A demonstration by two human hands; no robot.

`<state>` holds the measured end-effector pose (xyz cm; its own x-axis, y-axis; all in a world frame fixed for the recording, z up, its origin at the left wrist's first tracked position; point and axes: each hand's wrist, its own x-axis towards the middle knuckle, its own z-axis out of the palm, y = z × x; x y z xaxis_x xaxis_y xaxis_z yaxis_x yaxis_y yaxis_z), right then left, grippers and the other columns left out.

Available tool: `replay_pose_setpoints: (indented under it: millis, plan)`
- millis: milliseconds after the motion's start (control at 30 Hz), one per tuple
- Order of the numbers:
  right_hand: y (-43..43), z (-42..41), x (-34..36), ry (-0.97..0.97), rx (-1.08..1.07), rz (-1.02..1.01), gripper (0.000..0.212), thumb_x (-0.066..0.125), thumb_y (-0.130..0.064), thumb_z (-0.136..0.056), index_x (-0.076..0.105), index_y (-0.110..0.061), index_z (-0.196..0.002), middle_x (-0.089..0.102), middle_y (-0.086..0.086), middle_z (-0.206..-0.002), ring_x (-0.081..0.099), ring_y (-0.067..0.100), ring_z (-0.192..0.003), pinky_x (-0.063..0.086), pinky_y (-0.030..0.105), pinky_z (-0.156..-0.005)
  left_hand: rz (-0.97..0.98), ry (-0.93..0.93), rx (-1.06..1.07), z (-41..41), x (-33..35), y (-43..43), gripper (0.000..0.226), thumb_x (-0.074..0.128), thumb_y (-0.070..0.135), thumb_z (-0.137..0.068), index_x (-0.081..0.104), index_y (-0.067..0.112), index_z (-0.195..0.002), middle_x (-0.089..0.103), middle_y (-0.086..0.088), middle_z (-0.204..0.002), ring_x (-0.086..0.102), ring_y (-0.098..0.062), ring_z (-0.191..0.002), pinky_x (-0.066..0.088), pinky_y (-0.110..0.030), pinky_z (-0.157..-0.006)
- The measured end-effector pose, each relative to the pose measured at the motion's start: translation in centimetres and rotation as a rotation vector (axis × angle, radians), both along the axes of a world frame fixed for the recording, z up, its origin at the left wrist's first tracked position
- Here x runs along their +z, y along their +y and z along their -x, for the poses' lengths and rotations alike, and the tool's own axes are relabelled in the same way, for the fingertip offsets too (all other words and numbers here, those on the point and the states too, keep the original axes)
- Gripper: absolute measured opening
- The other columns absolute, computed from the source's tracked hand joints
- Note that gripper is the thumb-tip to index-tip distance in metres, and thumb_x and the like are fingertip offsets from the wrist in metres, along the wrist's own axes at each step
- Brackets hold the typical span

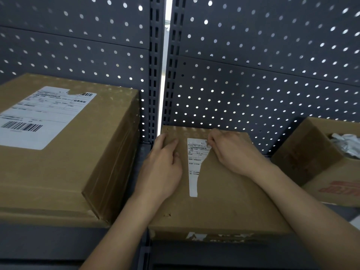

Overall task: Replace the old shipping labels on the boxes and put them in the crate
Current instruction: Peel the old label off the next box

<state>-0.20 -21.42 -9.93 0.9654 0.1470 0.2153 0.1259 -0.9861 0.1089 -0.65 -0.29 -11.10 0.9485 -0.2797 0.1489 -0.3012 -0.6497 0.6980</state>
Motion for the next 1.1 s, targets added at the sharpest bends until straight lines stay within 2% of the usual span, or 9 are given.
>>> replay_pose_setpoints:
  millis: [233, 333, 433, 567, 633, 700, 767, 933, 1100]
  plan:
    - [-0.3, 0.8, 1.0, 0.048, -0.035, -0.342, 0.012, 0.047, -0.028, -0.099, 0.058, -0.025, -0.1, 0.061, -0.011, -0.09, 0.06, 0.017, -0.087, 0.048, 0.042, -0.083, 0.01, 0.011, -0.002, 0.1, 0.0, 0.1, 0.046, 0.035, 0.026, -0.102, 0.037, 0.024, -0.148, 0.011, 0.014, -0.159, 0.027, -0.012, -0.14, 0.021, -0.019, -0.099]
    - [-0.4, 0.9, 1.2, 0.071, 0.01, -0.338, 0.01, 0.054, -0.029, -0.096, 0.064, -0.029, -0.098, 0.061, -0.012, -0.091, 0.059, 0.014, -0.086, 0.049, 0.041, -0.082, 0.007, 0.013, -0.003, 0.1, 0.0, 0.1, 0.046, 0.035, 0.026, -0.102, 0.036, 0.023, -0.149, 0.011, 0.014, -0.159, 0.026, -0.013, -0.141, 0.023, -0.021, -0.104]
    - [-0.4, 0.7, 0.8, 0.046, 0.029, -0.325, 0.014, 0.053, -0.028, -0.096, 0.067, -0.025, -0.096, 0.061, -0.009, -0.092, 0.059, 0.015, -0.084, 0.049, 0.039, -0.079, 0.008, 0.012, -0.002, 0.1, 0.0, 0.1, 0.046, 0.036, 0.026, -0.102, 0.036, 0.023, -0.149, 0.011, 0.014, -0.159, 0.025, -0.012, -0.141, 0.019, -0.018, -0.1]
    - [-0.1, 0.3, 0.0, -0.031, 0.031, -0.079, 0.045, 0.023, -0.044, -0.095, 0.061, -0.019, -0.093, 0.061, -0.004, -0.092, 0.063, 0.025, -0.076, 0.051, 0.043, -0.065, 0.008, 0.011, 0.002, 0.1, 0.0, 0.0, 0.046, 0.036, 0.026, -0.102, 0.036, 0.024, -0.149, 0.011, 0.014, -0.159, 0.025, -0.012, -0.141, 0.018, -0.017, -0.098]
    - [-0.1, 0.1, -0.2, -0.03, 0.018, 0.016, 0.037, 0.027, -0.037, -0.098, 0.059, -0.019, -0.095, 0.061, -0.001, -0.093, 0.063, 0.027, -0.072, 0.051, 0.043, -0.061, 0.006, 0.009, 0.004, 0.1, 0.0, 0.0, 0.046, 0.036, 0.027, -0.102, 0.036, 0.024, -0.149, 0.011, 0.014, -0.159, 0.026, -0.013, -0.141, 0.019, -0.018, -0.098]
    - [0.0, -0.2, -0.3, -0.031, 0.002, 0.077, 0.017, 0.041, -0.024, -0.099, 0.058, -0.02, -0.096, 0.06, 0.0, -0.093, 0.063, 0.028, -0.07, 0.052, 0.041, -0.058, 0.004, 0.008, 0.006, 0.1, 0.0, 0.0, 0.046, 0.035, 0.027, -0.102, 0.036, 0.024, -0.149, 0.011, 0.014, -0.159, 0.027, -0.013, -0.141, 0.019, -0.018, -0.097]
    - [0.0, -0.3, -0.2, -0.022, -0.018, 0.099, 0.013, 0.044, -0.022, -0.099, 0.056, -0.02, -0.098, 0.06, -0.001, -0.094, 0.063, 0.027, -0.072, 0.052, 0.04, -0.059, 0.004, 0.009, 0.003, 0.1, 0.0, 0.0, 0.047, 0.035, 0.026, -0.102, 0.036, 0.024, -0.149, 0.011, 0.013, -0.16, 0.026, -0.013, -0.141, 0.018, -0.018, -0.097]
    - [0.0, 0.1, 0.1, 0.008, 0.0, 0.036, 0.02, 0.032, -0.028, -0.101, 0.051, -0.022, -0.1, 0.061, -0.003, -0.097, 0.063, 0.026, -0.078, 0.051, 0.042, -0.067, 0.01, 0.008, -0.001, 0.2, 0.1, 0.0, 0.047, 0.036, 0.026, -0.102, 0.036, 0.025, -0.149, 0.011, 0.013, -0.159, 0.026, -0.013, -0.141, 0.022, -0.02, -0.101]
    - [0.0, 0.8, 0.4, 0.024, -0.033, -0.231, 0.023, 0.037, -0.033, -0.1, 0.053, -0.024, -0.114, 0.064, -0.003, -0.112, 0.063, 0.026, -0.097, 0.047, 0.047, -0.085, 0.01, 0.011, -0.002, 0.2, 0.1, 0.0, 0.047, 0.035, 0.026, -0.102, 0.036, 0.025, -0.149, 0.01, 0.013, -0.16, 0.026, -0.013, -0.141, 0.022, -0.02, -0.1]
